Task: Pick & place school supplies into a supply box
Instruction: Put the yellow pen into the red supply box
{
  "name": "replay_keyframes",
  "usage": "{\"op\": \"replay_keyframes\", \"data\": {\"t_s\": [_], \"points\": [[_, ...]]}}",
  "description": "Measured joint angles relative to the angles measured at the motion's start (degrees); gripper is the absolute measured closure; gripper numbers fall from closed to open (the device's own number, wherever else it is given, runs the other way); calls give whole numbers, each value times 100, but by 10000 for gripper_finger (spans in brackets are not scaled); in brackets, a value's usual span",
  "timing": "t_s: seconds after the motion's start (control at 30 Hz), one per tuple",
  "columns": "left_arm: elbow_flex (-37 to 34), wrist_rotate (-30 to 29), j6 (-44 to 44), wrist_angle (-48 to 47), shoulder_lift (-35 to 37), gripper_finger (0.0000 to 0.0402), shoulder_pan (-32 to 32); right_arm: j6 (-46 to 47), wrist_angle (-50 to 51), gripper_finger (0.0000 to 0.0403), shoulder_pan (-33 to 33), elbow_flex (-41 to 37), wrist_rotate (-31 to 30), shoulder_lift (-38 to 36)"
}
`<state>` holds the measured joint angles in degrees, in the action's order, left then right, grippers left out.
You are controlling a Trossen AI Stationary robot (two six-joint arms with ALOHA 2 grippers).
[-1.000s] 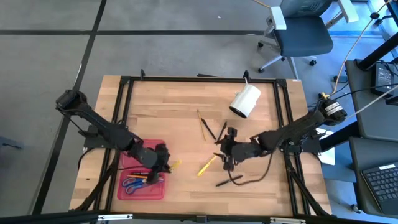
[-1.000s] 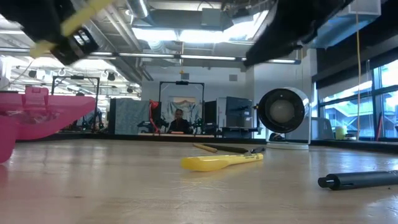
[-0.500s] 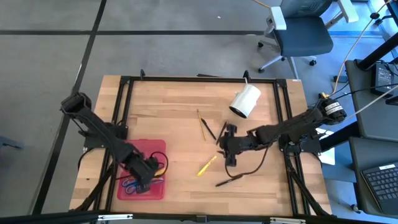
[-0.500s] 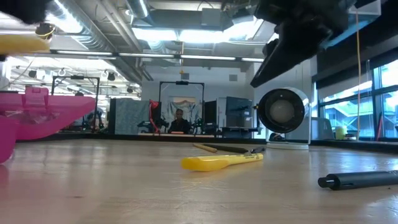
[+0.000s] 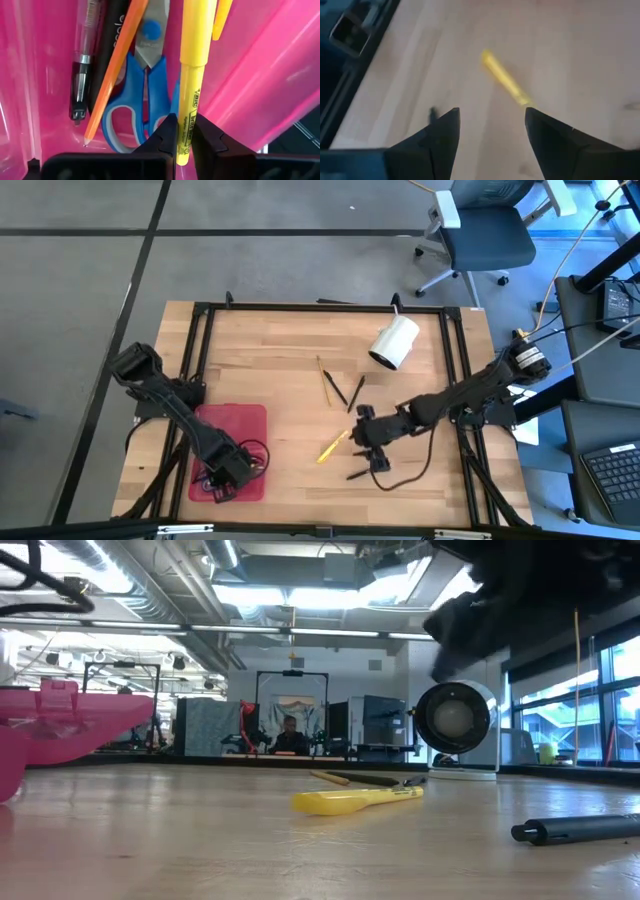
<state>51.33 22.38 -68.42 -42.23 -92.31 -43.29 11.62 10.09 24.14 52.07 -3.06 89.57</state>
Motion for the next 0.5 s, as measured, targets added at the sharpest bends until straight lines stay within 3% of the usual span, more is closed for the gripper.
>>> {"op": "replay_keyframes", "data": {"t_s": [0.23,0.5], "points": [[0,25,13,-1,-117,352,0,487,176,184,586,0,-255,423],[0,361,-161,9,-116,363,96,278,160,214,972,210,-768,1013]]}}
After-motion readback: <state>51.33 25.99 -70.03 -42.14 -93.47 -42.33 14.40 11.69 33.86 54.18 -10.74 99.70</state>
